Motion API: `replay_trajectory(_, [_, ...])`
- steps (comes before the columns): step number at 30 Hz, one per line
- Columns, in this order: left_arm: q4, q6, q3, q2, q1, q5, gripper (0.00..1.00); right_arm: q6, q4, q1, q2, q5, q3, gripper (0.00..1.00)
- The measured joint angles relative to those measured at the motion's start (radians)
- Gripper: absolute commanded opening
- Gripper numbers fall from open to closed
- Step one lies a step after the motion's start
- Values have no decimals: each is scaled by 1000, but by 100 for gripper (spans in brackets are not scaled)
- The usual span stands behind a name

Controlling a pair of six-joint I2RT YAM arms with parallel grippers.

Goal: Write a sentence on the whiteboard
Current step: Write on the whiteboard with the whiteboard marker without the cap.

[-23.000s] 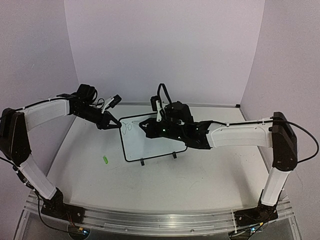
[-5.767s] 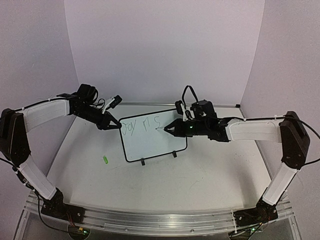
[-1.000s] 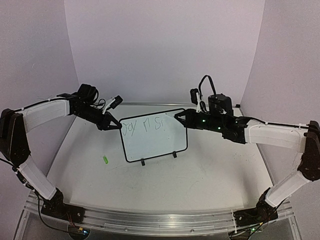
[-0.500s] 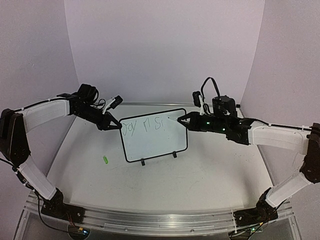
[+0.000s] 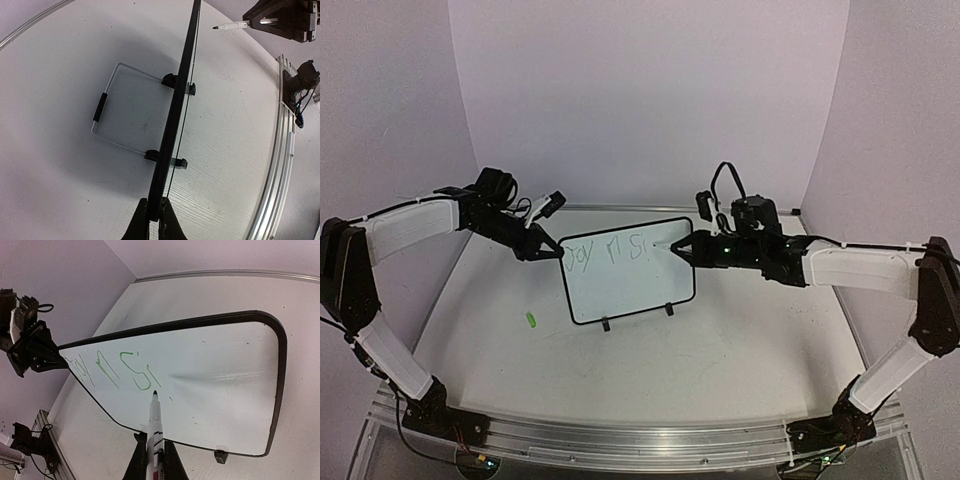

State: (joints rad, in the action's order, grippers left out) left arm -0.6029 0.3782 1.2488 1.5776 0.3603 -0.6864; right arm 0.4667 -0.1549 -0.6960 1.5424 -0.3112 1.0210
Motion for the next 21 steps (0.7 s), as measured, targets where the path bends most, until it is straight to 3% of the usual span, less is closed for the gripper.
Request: replay_trajectory(21, [0, 0, 0, 0, 1, 1, 0, -7, 0, 0, 81, 10, 68, 0])
